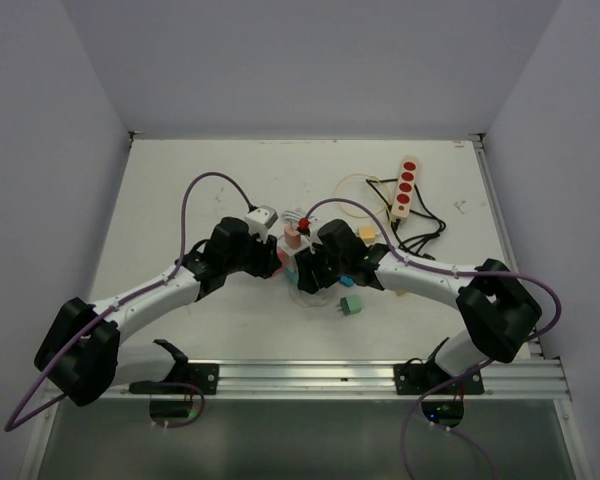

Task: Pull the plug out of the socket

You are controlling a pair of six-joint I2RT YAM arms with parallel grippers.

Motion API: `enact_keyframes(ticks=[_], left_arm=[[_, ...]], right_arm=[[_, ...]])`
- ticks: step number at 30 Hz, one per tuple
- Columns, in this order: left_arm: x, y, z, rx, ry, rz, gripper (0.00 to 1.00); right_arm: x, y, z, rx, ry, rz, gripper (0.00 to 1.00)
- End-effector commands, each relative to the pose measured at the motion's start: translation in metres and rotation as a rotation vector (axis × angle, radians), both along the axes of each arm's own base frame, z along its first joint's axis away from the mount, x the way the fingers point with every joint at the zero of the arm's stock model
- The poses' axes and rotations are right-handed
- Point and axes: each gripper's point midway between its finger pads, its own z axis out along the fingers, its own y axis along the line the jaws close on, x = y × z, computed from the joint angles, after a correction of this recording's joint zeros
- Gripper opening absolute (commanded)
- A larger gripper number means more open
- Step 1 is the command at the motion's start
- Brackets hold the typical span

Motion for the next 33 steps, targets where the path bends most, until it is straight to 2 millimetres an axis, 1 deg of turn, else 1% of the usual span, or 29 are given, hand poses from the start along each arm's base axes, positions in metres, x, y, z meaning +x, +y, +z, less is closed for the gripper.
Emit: enact_keyframes(ticks=[1, 3, 4, 5, 6, 8, 9, 15, 17, 23, 28, 33], left_arm=[[0.012, -0.012, 0.021, -0.026, -0.090, -0.036, 0.43], [0.012, -0.012, 0.022, -0.022, -0.093, -0.041, 0.37], [0.011, -0.011, 0.022, -0.021, -0.094, -0.040, 0.29], [0.006, -0.009, 0.017, -0.006, -0.071, -0.044, 0.23], [0.006, -0.008, 0.017, -0.003, -0.072, -0.042, 0.16], [0.005, -0.007, 0.021, -0.009, -0.080, -0.041, 0.07], [0.004, -0.007, 0.022, -0.009, -0.078, -0.041, 0.00], [-0.002, -0.004, 0.024, -0.004, -0.068, -0.049, 0.00], [-0.003, -0.003, 0.028, -0.005, -0.077, -0.053, 0.00], [-0.012, 0.002, 0.026, 0.006, -0.070, -0.070, 0.00], [-0.019, 0.005, 0.021, 0.018, -0.049, -0.082, 0.00], [-0.020, 0.012, 0.024, 0.029, -0.059, -0.055, 0.00]], right_arm=[[0.003, 0.014, 0.032, 0.108, -0.054, 0.044, 0.00], [0.005, 0.013, 0.031, 0.108, -0.054, 0.038, 0.00], [0.005, 0.012, 0.031, 0.108, -0.054, 0.034, 0.00], [0.006, 0.012, 0.031, 0.107, -0.052, 0.027, 0.00], [0.008, 0.010, 0.030, 0.102, -0.055, 0.017, 0.00], [0.011, 0.007, 0.028, 0.094, -0.052, 0.000, 0.00], [0.014, 0.005, 0.027, 0.086, -0.056, -0.016, 0.00], [0.027, -0.014, 0.014, 0.011, -0.062, -0.105, 0.00], [0.029, -0.022, 0.008, -0.011, -0.060, -0.132, 0.00], [0.040, -0.048, -0.011, -0.123, -0.049, -0.224, 0.00], [0.044, -0.059, -0.021, -0.165, -0.024, -0.267, 0.00], [0.048, -0.070, -0.032, -0.224, -0.016, -0.303, 0.00]])
